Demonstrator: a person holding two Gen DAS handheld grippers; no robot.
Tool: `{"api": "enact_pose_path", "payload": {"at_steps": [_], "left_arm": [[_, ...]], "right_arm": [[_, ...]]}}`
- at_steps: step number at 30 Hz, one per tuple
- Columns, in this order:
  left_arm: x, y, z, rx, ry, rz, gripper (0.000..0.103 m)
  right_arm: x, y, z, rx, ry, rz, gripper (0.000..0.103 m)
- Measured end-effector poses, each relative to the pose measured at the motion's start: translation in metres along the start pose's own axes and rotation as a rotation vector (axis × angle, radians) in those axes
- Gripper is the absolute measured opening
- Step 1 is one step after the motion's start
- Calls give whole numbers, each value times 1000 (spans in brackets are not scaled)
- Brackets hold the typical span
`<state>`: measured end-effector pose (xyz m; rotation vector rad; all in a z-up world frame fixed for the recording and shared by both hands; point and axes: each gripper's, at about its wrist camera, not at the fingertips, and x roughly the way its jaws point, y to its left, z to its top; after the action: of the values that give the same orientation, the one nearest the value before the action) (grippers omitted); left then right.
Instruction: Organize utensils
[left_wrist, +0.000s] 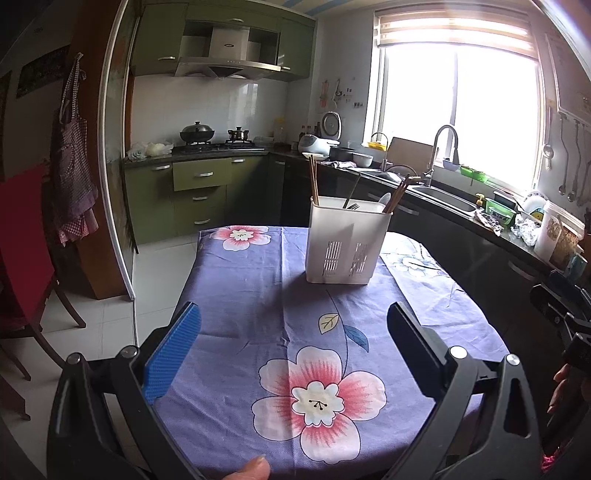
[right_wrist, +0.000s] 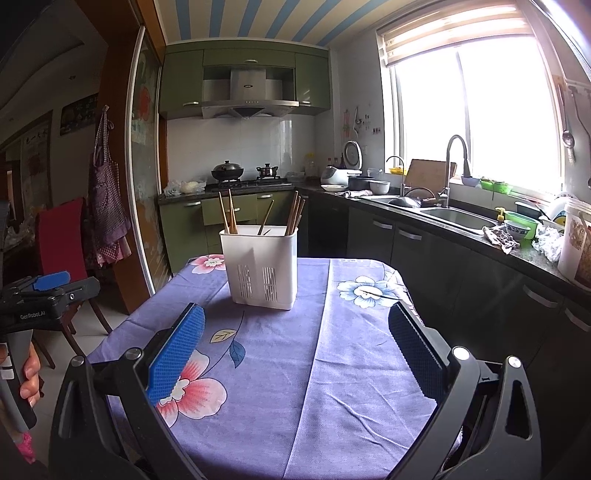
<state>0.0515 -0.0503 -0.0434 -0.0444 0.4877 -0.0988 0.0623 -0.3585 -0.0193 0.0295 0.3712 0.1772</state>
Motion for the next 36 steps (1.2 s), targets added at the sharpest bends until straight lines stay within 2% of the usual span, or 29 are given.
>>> {"api": "enact_pose_path", "payload": {"at_steps": [36], "left_arm": [[-3, 0, -2, -6, 11, -5, 96]], "right_arm": [[3, 9, -1, 5, 9, 10, 98]]}}
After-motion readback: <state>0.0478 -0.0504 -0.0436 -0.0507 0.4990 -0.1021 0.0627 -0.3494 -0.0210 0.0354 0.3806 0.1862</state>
